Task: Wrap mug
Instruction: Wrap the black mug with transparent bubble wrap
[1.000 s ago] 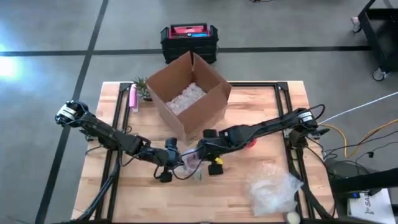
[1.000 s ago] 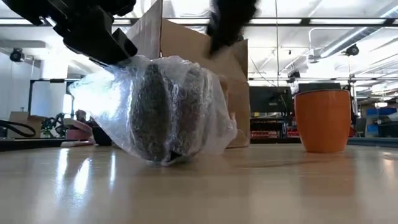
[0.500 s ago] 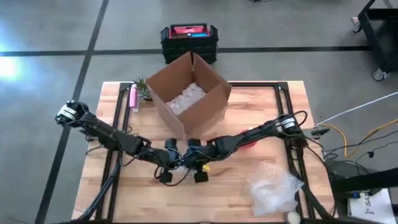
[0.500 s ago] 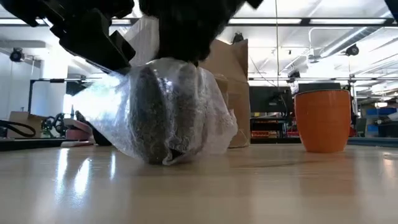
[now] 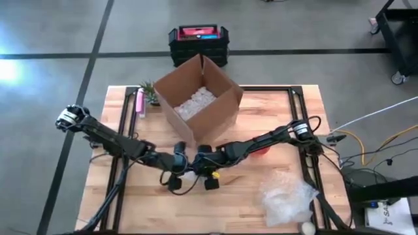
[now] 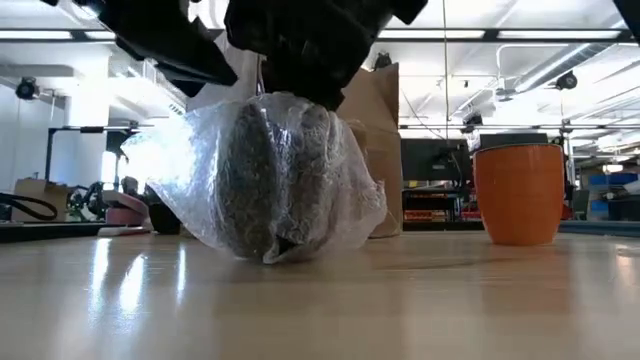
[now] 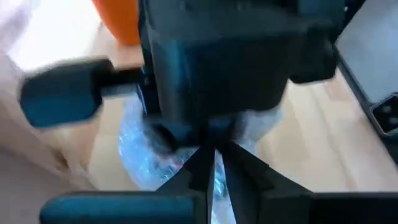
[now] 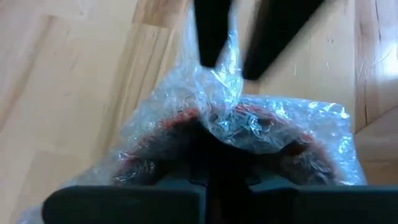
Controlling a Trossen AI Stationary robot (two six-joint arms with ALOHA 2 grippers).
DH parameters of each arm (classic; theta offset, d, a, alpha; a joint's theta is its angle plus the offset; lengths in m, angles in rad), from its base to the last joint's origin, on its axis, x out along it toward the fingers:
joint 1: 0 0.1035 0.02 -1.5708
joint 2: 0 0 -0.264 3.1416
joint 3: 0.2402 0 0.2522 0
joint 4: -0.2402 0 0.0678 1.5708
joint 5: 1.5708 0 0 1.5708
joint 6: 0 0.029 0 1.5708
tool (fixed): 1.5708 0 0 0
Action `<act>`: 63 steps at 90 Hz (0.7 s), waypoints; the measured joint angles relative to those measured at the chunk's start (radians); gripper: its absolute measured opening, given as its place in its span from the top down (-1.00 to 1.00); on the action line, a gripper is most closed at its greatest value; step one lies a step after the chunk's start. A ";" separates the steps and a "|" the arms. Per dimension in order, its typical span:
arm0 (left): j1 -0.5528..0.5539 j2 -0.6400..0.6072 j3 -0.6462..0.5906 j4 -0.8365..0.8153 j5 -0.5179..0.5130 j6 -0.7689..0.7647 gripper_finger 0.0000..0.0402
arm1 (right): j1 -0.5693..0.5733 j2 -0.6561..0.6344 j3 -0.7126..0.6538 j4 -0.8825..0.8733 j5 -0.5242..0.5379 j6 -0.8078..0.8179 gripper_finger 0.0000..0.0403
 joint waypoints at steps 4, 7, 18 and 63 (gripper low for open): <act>0.002 0.002 0.000 -0.001 0.000 -0.009 0.90 | 0.000 0.003 0.024 -0.037 0.002 -0.001 0.99; 0.002 0.005 0.000 -0.001 -0.001 -0.016 0.90 | 0.000 0.005 0.045 -0.074 0.005 0.000 0.99; 0.002 0.020 -0.001 -0.005 -0.010 -0.007 0.90 | 0.002 0.005 0.159 -0.232 0.008 0.013 0.99; 0.004 -0.015 0.000 -0.029 -0.016 -0.046 0.90 | 0.001 0.033 0.180 -0.182 0.049 0.030 0.99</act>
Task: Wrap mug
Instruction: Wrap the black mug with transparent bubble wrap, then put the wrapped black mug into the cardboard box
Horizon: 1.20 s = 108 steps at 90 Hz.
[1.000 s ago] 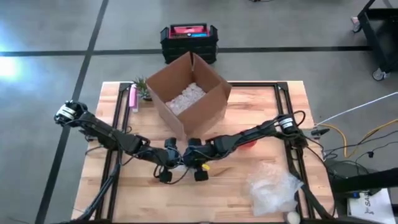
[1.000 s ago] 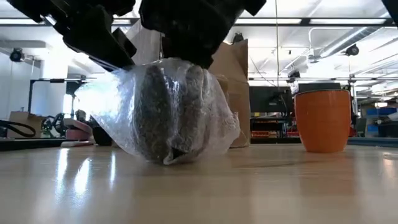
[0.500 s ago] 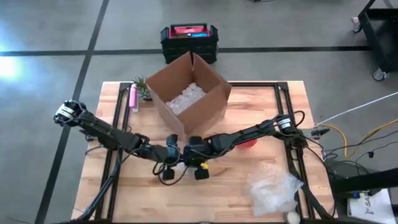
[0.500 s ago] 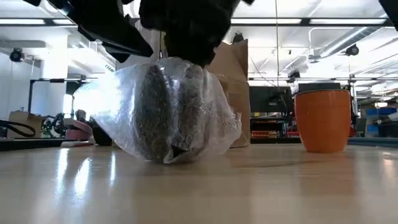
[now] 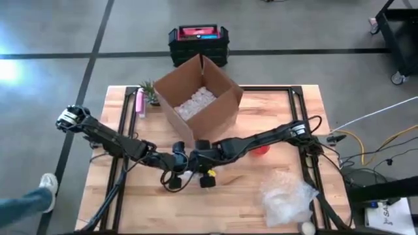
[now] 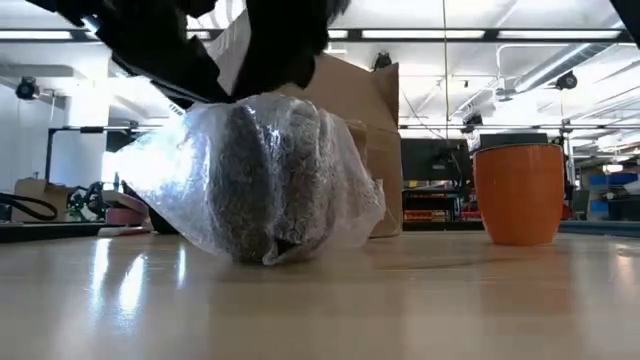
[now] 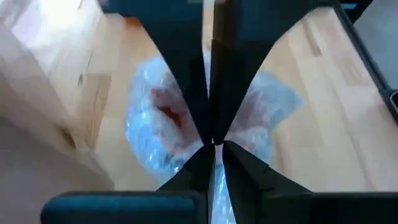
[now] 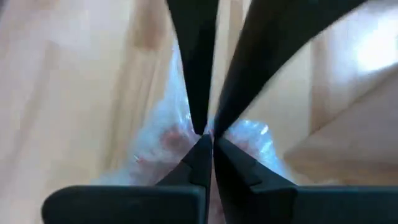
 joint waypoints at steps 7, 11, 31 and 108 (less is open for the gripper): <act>0.000 -0.006 0.002 -0.001 -0.007 -0.001 0.90 | -0.002 0.001 -0.060 0.116 -0.015 0.018 0.99; 0.000 -0.004 0.002 -0.009 -0.005 -0.001 0.90 | -0.003 -0.004 -0.079 0.129 -0.016 0.031 0.99; -0.001 -0.014 0.017 -0.050 0.002 -0.008 0.90 | -0.003 0.000 -0.139 0.147 -0.017 0.059 0.99; -0.001 -0.151 0.016 -0.171 0.019 -0.027 0.90 | -0.001 -0.084 0.184 -0.264 -0.062 -0.075 0.81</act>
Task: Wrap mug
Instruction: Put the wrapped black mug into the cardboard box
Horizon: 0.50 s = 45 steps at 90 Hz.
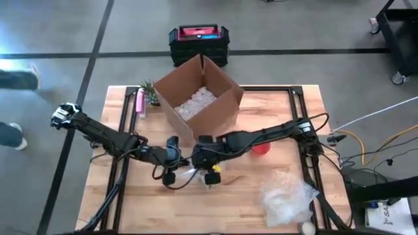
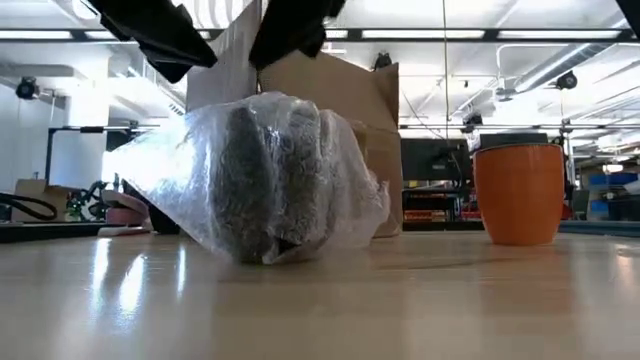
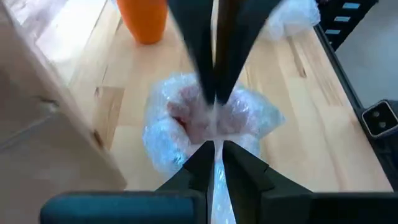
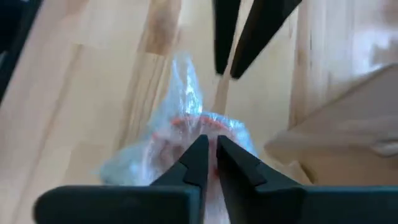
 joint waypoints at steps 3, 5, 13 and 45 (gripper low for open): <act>0.000 -0.006 0.000 -0.010 0.001 -0.006 0.90 | 0.002 -0.001 0.015 -0.014 -0.038 -0.008 0.74; 0.000 -0.008 0.000 -0.016 0.003 -0.010 0.90 | 0.005 -0.001 0.018 -0.014 -0.060 -0.016 0.69; 0.000 -0.012 0.000 -0.019 0.017 -0.025 0.90 | 0.030 -0.001 0.016 -0.024 -0.111 -0.050 0.47; -0.010 0.012 -0.001 -0.035 0.018 -0.057 0.90 | 0.063 0.052 -0.125 -0.015 0.021 -0.163 -0.19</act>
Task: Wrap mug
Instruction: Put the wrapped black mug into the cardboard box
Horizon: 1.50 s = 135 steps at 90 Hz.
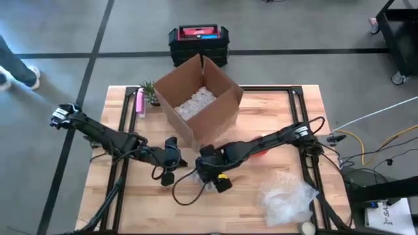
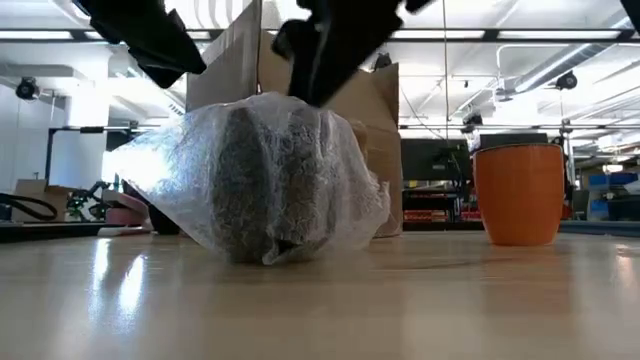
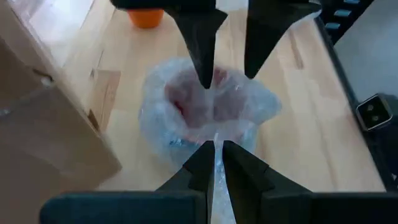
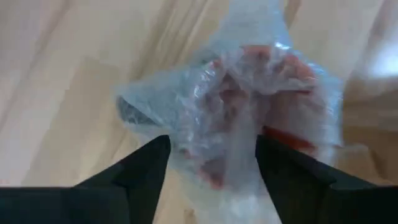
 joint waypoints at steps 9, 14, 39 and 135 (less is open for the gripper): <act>-0.001 0.004 0.000 -0.004 0.000 -0.003 0.90 | -0.002 0.025 -0.021 0.000 -0.002 0.000 -0.22; -0.001 0.005 0.000 -0.001 0.000 -0.006 0.90 | -0.002 0.039 -0.026 0.010 -0.004 -0.006 -0.21; -0.001 0.016 0.000 -0.005 0.020 -0.018 0.90 | -0.002 0.086 -0.028 0.033 0.000 -0.110 0.43; -0.085 -0.131 0.000 -0.089 0.094 -0.069 0.90 | -0.024 -0.260 0.465 -0.084 -0.150 -0.103 0.92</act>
